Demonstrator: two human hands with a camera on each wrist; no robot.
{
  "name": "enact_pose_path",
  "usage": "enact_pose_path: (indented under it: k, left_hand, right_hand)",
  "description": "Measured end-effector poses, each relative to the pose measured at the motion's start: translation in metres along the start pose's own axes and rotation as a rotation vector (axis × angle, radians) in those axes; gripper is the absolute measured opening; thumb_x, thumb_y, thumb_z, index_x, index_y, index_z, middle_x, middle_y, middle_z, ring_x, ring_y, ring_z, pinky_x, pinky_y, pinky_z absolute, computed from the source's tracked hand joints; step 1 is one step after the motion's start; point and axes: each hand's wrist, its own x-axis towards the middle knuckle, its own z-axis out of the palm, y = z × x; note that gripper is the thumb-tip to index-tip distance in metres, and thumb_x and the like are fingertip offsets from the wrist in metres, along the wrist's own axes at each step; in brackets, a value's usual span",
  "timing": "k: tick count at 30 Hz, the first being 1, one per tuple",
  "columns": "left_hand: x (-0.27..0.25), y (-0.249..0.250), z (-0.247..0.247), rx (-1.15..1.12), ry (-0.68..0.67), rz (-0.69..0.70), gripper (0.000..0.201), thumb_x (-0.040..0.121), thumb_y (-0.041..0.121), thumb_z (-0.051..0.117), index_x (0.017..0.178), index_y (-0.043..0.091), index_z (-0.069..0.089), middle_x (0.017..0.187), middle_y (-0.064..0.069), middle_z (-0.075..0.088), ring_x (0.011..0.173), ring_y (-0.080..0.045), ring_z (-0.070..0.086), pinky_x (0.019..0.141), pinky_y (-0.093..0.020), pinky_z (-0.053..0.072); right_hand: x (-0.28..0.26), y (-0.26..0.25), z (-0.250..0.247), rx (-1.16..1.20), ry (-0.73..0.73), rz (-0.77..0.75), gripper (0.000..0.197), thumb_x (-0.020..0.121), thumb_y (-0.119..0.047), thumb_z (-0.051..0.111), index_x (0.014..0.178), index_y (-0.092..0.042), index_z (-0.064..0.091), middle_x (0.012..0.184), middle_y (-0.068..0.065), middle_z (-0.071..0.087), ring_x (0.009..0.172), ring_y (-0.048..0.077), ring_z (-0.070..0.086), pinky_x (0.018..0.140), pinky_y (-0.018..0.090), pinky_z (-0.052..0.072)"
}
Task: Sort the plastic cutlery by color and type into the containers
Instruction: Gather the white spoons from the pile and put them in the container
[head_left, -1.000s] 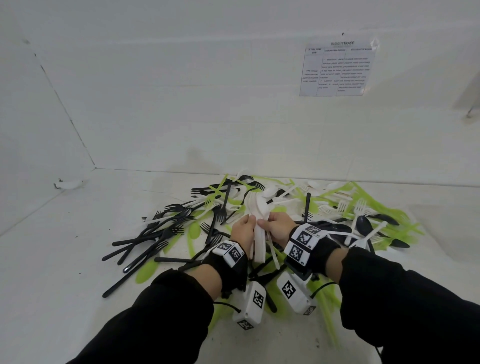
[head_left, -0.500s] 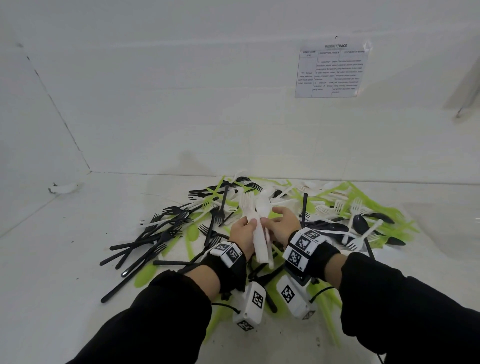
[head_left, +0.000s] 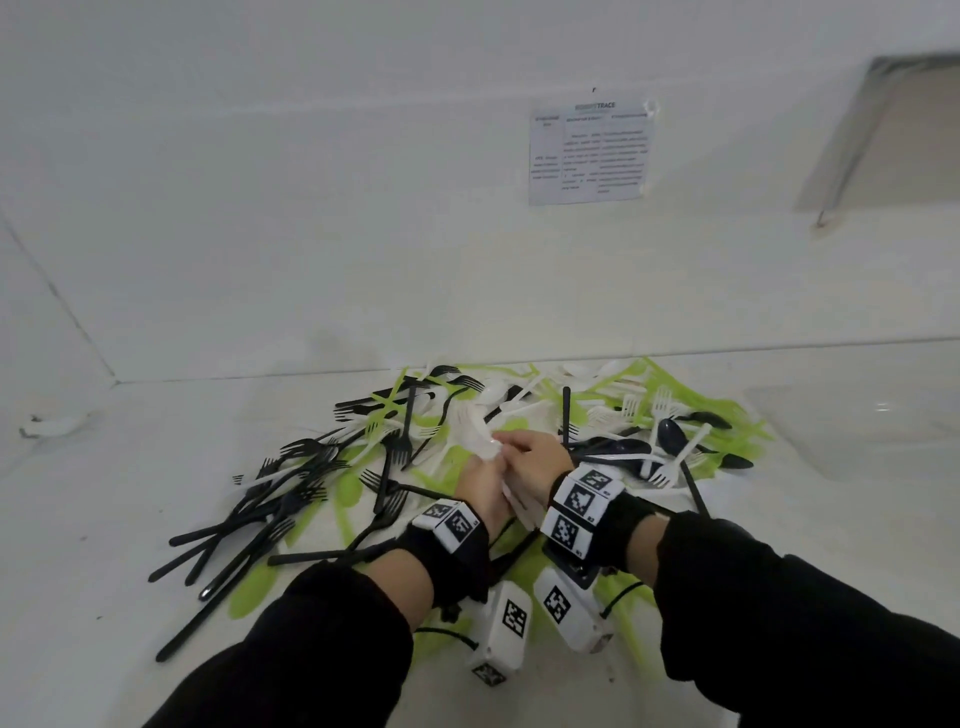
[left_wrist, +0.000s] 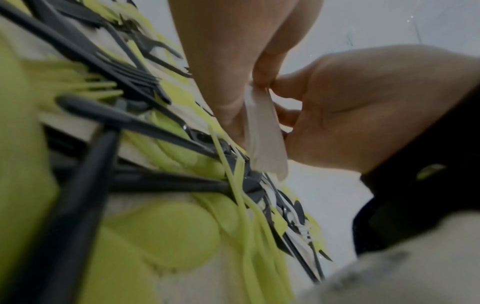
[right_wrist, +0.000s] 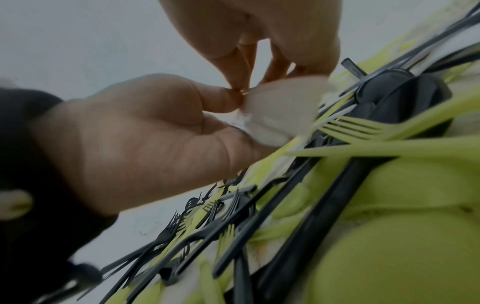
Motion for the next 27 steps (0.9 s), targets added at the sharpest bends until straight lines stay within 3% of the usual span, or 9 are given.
enact_pose_path:
  k: [4, 7, 9, 11, 14, 18, 20, 24, 27]
  left_hand:
    - [-0.005, -0.002, 0.008, -0.076, 0.006, -0.073, 0.022, 0.101, 0.013, 0.038, 0.113, -0.002, 0.048, 0.111, -0.027, 0.059, 0.091, -0.035, 0.062, 0.072, -0.045, 0.052]
    - [-0.003, -0.004, 0.014, -0.069, -0.032, -0.110, 0.031, 0.102, 0.017, 0.033, 0.124, 0.002, 0.049, 0.117, -0.024, 0.058, 0.083, -0.029, 0.059, 0.062, -0.036, 0.047]
    - [-0.001, -0.004, 0.016, -0.050, 0.015, -0.097, 0.032, 0.102, 0.012, 0.032, 0.126, -0.001, 0.050, 0.117, -0.024, 0.058, 0.081, -0.029, 0.058, 0.061, -0.036, 0.047]
    - [0.001, -0.002, 0.017, -0.060, 0.026, -0.065, 0.031, 0.101, 0.004, 0.033, 0.125, -0.008, 0.047, 0.103, -0.022, 0.061, 0.076, -0.028, 0.060, 0.062, -0.037, 0.049]
    - [-0.003, 0.002, 0.020, -0.013, -0.038, -0.054, 0.015, 0.100, 0.001, 0.034, 0.113, 0.000, 0.040, 0.083, -0.013, 0.056, 0.063, -0.025, 0.056, 0.059, -0.039, 0.047]
    - [-0.003, 0.007, 0.023, -0.057, -0.018, -0.070, 0.007, 0.100, 0.001, 0.034, 0.097, 0.004, 0.040, 0.080, -0.012, 0.047, 0.061, -0.024, 0.045, 0.059, -0.040, 0.044]
    - [-0.001, 0.007, 0.024, -0.057, 0.007, -0.057, 0.005, 0.100, 0.001, 0.034, 0.099, 0.003, 0.038, 0.080, -0.012, 0.047, 0.059, -0.024, 0.043, 0.059, -0.039, 0.043]
    - [-0.002, 0.001, 0.027, -0.076, 0.024, -0.052, 0.007, 0.100, 0.000, 0.033, 0.100, 0.005, 0.037, 0.079, -0.012, 0.046, 0.058, -0.022, 0.041, 0.056, -0.036, 0.040]
    - [-0.004, -0.002, 0.032, -0.075, 0.055, -0.046, 0.007, 0.099, 0.000, 0.033, 0.099, 0.005, 0.038, 0.077, -0.011, 0.047, 0.056, -0.022, 0.041, 0.052, -0.032, 0.039]
  right_hand:
    - [0.004, 0.005, -0.018, -0.034, 0.052, 0.059, 0.020, 0.086, -0.016, 0.061, 0.105, -0.011, 0.066, 0.098, 0.005, 0.066, 0.105, 0.021, 0.061, 0.079, 0.018, 0.041]
    - [-0.001, 0.010, -0.025, -0.171, 0.027, 0.015, 0.022, 0.087, -0.020, 0.057, 0.105, -0.016, 0.069, 0.105, 0.004, 0.068, 0.102, 0.018, 0.062, 0.078, 0.018, 0.042]
    - [-0.005, 0.014, -0.027, -0.240, -0.054, -0.061, 0.029, 0.084, -0.018, 0.056, 0.110, -0.021, 0.069, 0.108, 0.004, 0.066, 0.101, 0.017, 0.061, 0.086, 0.020, 0.046]
    - [-0.007, 0.016, -0.040, -0.306, -0.151, -0.101, 0.035, 0.083, -0.011, 0.054, 0.115, -0.018, 0.066, 0.106, 0.005, 0.062, 0.099, 0.017, 0.059, 0.089, 0.022, 0.046]
    - [-0.006, 0.012, -0.080, -0.566, -0.131, -0.065, 0.029, 0.086, -0.007, 0.048, 0.109, -0.010, 0.065, 0.107, 0.010, 0.065, 0.102, 0.022, 0.059, 0.082, 0.022, 0.045]
    - [-0.007, 0.021, -0.134, -0.971, -0.153, 0.114, 0.026, 0.096, -0.018, 0.038, 0.098, -0.004, 0.061, 0.119, 0.011, 0.062, 0.112, 0.028, 0.059, 0.093, 0.028, 0.043]
    - [-0.005, 0.035, -0.147, -1.029, -0.186, 0.166, 0.030, 0.097, -0.017, 0.038, 0.116, -0.005, 0.058, 0.122, 0.010, 0.061, 0.116, 0.027, 0.056, 0.095, 0.027, 0.043]
    - [0.002, 0.049, -0.152, -1.031, -0.239, 0.097, 0.034, 0.095, -0.012, 0.042, 0.126, -0.011, 0.057, 0.098, 0.002, 0.061, 0.118, 0.023, 0.055, 0.082, 0.008, 0.044]
    - [0.006, 0.055, -0.144, -1.098, -0.249, 0.021, 0.033, 0.092, -0.030, 0.051, 0.118, -0.012, 0.063, 0.119, 0.006, 0.063, 0.113, 0.023, 0.057, 0.089, 0.024, 0.045]
